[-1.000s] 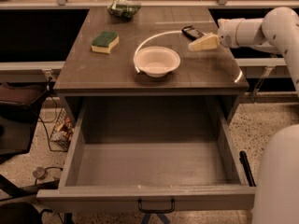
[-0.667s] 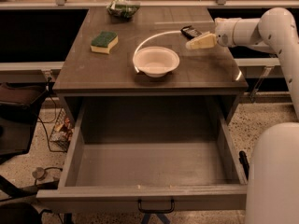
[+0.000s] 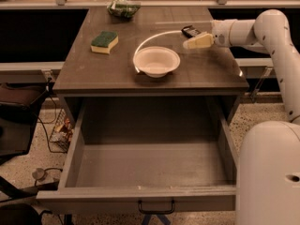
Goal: Place rxbar chocolate into top drawer
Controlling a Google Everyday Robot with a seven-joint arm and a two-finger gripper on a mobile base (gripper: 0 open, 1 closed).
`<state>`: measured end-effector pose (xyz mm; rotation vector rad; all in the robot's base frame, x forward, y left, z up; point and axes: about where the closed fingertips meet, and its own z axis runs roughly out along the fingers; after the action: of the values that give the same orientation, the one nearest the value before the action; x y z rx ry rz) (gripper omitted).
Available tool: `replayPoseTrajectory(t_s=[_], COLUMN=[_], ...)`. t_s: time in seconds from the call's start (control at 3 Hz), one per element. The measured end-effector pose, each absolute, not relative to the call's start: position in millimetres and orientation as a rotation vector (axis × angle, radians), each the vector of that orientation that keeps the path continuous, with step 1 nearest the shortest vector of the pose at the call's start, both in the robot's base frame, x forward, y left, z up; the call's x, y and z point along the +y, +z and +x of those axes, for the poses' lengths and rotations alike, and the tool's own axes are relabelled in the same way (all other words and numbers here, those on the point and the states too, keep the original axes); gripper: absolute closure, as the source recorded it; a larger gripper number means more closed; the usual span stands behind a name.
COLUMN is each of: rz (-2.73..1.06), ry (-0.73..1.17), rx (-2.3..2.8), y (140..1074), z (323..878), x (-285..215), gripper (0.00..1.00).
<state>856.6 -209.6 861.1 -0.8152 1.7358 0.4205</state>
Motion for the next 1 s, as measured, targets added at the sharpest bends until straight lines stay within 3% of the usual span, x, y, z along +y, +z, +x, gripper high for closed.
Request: replayPoseTrajectory(t_s=[1.0], rz=[-0.764], ry=[0.438], rx=[1.820], y=[837.0], z=[867.4], x=[-222.5], gripper=[0.00])
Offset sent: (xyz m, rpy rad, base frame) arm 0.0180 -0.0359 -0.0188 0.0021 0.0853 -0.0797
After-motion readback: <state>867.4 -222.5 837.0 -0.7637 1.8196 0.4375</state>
